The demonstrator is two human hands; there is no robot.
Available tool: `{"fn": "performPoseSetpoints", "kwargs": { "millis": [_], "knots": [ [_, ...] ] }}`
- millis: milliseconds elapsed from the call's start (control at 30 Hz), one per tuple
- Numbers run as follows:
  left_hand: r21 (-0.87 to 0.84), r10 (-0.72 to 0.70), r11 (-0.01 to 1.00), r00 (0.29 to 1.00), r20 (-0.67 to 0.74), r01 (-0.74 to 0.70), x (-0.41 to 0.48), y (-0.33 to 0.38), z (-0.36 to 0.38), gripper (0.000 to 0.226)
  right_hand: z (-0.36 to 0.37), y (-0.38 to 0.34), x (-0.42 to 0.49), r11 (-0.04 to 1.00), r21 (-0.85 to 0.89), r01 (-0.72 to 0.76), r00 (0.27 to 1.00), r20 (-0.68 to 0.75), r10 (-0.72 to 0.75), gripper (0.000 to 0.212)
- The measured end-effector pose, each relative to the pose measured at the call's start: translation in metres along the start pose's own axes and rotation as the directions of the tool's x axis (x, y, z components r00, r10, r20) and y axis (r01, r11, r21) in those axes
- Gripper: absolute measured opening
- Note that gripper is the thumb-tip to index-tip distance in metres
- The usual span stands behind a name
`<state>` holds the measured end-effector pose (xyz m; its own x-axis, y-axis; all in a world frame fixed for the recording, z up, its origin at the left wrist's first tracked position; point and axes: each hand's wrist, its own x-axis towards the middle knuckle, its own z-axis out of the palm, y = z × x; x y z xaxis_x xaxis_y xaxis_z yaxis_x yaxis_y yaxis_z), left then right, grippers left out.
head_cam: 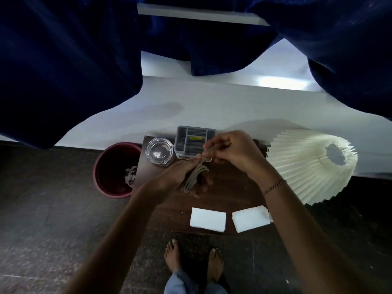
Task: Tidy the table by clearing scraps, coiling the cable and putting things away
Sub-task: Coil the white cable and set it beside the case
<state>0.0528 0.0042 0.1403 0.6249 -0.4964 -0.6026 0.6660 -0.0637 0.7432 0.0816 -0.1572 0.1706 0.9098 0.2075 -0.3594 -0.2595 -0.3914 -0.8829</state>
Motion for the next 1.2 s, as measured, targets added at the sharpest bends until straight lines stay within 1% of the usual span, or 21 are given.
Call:
{"fn": "performPoseSetpoints", "kwargs": {
  "millis": [67, 167, 233, 300, 500, 567, 633, 667, 733, 800, 867, 900, 933, 967, 1000, 1033, 1067, 1100, 1133, 1167, 1200],
  "knots": [
    [-0.035, 0.015, 0.999, 1.000, 0.005, -0.015, 0.000, -0.005, 0.000, 0.051, -0.001, 0.010, 0.001, 0.971, 0.222, -0.093, 0.995, -0.017, 0.099, 0.014],
    [-0.151, 0.059, 0.987, 0.998, 0.011, -0.057, 0.001, -0.007, 0.002, 0.051, 0.012, 0.023, -0.003, 0.828, 0.535, -0.169, 0.980, 0.005, 0.197, 0.011],
    [-0.268, 0.080, 0.960, 0.997, -0.015, -0.081, 0.005, -0.009, 0.001, 0.054, 0.025, 0.030, -0.008, 0.745, 0.645, -0.169, 0.975, 0.000, 0.221, 0.012],
    [-0.397, 0.082, 0.914, 0.996, -0.024, -0.085, 0.007, -0.009, -0.003, 0.050, 0.035, 0.034, -0.015, 0.743, 0.653, -0.149, 0.974, -0.031, 0.222, 0.015],
    [-0.614, 0.222, 0.769, 0.975, -0.004, -0.178, 0.010, -0.006, -0.026, 0.048, 0.045, 0.035, -0.037, 0.812, 0.576, -0.096, 0.981, -0.083, 0.174, 0.021],
    [-0.620, 0.227, 0.764, 0.974, 0.003, -0.176, 0.011, -0.003, -0.024, 0.049, 0.049, 0.032, -0.039, 0.819, 0.571, -0.058, 0.989, -0.080, 0.126, 0.018],
    [-0.601, 0.203, 0.781, 0.979, -0.014, -0.171, 0.013, -0.002, -0.021, 0.052, 0.052, 0.029, -0.036, 0.872, 0.489, -0.017, 0.993, -0.096, 0.073, 0.015],
    [-0.599, 0.196, 0.784, 0.981, -0.009, -0.162, 0.014, -0.002, -0.020, 0.053, 0.052, 0.028, -0.034, 0.897, 0.443, 0.000, 0.988, -0.140, 0.069, 0.014],
    [-0.598, 0.196, 0.790, 0.980, 0.038, -0.135, 0.013, -0.002, -0.020, 0.050, 0.049, 0.026, -0.030, 0.932, 0.357, 0.066, 0.951, -0.307, 0.050, 0.012],
    [-0.574, 0.180, 0.813, 0.980, 0.087, -0.098, 0.010, -0.004, -0.020, 0.050, 0.038, 0.023, -0.026, 0.967, 0.142, 0.210, 0.884, -0.450, -0.126, 0.017],
    [-0.553, 0.165, 0.830, 0.978, 0.124, -0.070, 0.008, -0.007, -0.021, 0.049, 0.027, 0.021, -0.021, 0.943, -0.076, 0.324, 0.861, -0.391, -0.327, 0.025],
    [-0.550, 0.164, 0.833, 0.977, 0.133, -0.065, 0.008, -0.008, -0.021, 0.048, 0.024, 0.021, -0.019, 0.929, -0.127, 0.347, 0.870, -0.327, -0.370, 0.026],
    [-0.549, 0.164, 0.833, 0.977, 0.133, -0.065, 0.008, -0.010, -0.022, 0.048, 0.023, 0.023, -0.018, 0.931, -0.128, 0.343, 0.889, -0.276, -0.366, 0.026],
    [-0.548, 0.160, 0.834, 0.979, 0.127, -0.065, 0.007, -0.010, -0.022, 0.048, 0.021, 0.025, -0.017, 0.946, -0.060, 0.319, 0.916, -0.236, -0.324, 0.026],
    [-0.546, 0.153, 0.835, 0.981, 0.117, -0.065, 0.008, -0.011, -0.023, 0.049, 0.019, 0.026, -0.018, 0.956, 0.098, 0.275, 0.946, -0.203, -0.252, 0.026],
    [-0.545, 0.145, 0.836, 0.984, 0.106, -0.065, 0.008, -0.011, -0.023, 0.049, 0.018, 0.026, -0.020, 0.916, 0.338, 0.216, 0.973, -0.156, -0.171, 0.026],
    [-0.542, 0.135, 0.838, 0.987, 0.091, -0.065, 0.008, -0.011, -0.023, 0.051, 0.016, 0.027, -0.022, 0.814, 0.561, 0.150, 0.988, -0.102, -0.112, 0.027],
    [-0.537, 0.123, 0.841, 0.990, 0.074, -0.065, 0.008, -0.012, -0.023, 0.053, 0.013, 0.028, -0.024, 0.708, 0.700, 0.097, 0.995, -0.062, -0.074, 0.029],
    [-0.534, 0.112, 0.843, 0.992, 0.059, -0.064, 0.009, -0.012, -0.023, 0.054, 0.010, 0.029, -0.026, 0.665, 0.744, 0.064, 0.998, -0.040, -0.052, 0.029],
    [-0.534, 0.103, 0.843, 0.994, 0.047, -0.063, 0.009, -0.012, -0.023, 0.053, 0.009, 0.029, -0.028, 0.683, 0.730, 0.041, 0.999, -0.015, -0.044, 0.028],
    [-0.535, 0.096, 0.842, 0.995, 0.037, -0.062, 0.010, -0.013, -0.023, 0.053, 0.010, 0.031, -0.028, 0.741, 0.671, 0.022, 0.999, 0.015, -0.042, 0.025]
  ]
}}
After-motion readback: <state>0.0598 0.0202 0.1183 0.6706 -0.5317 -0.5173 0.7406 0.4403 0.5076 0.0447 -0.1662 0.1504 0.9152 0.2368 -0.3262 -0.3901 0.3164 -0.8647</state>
